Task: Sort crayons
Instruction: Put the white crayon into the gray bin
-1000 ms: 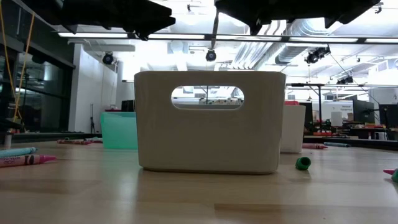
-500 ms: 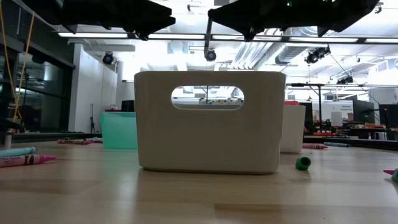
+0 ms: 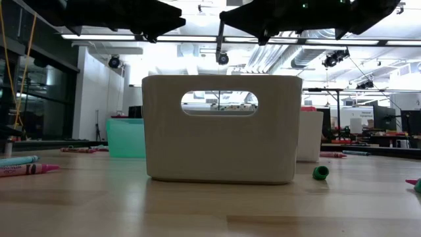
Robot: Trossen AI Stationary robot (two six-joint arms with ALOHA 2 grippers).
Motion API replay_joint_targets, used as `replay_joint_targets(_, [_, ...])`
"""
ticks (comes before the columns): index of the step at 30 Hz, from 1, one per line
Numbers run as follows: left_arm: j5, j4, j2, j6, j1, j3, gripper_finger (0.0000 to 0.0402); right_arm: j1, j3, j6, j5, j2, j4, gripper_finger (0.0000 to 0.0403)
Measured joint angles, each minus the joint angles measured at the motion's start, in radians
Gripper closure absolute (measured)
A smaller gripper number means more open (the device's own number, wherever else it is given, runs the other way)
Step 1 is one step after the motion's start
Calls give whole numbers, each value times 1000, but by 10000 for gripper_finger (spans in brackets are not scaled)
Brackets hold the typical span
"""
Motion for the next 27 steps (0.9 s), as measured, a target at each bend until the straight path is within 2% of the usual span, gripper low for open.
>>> replay_joint_targets(3, [0,-2,0,0,0,0,231,0,0,0,-52,0,-13,402])
replay_joint_targets(10, [-4,-11,0,17,0,0,231,13,0,41,-350,0,-20,402])
replay_joint_targets(13, [-6,-11,0,25,0,0,231,40,0,44,-415,0,-42,402])
replay_joint_targets(20, [-8,-12,0,25,0,0,231,106,0,2,-418,0,-101,402])
replay_joint_targets(27, [-8,-13,0,25,0,0,231,130,0,26,-288,0,-90,402])
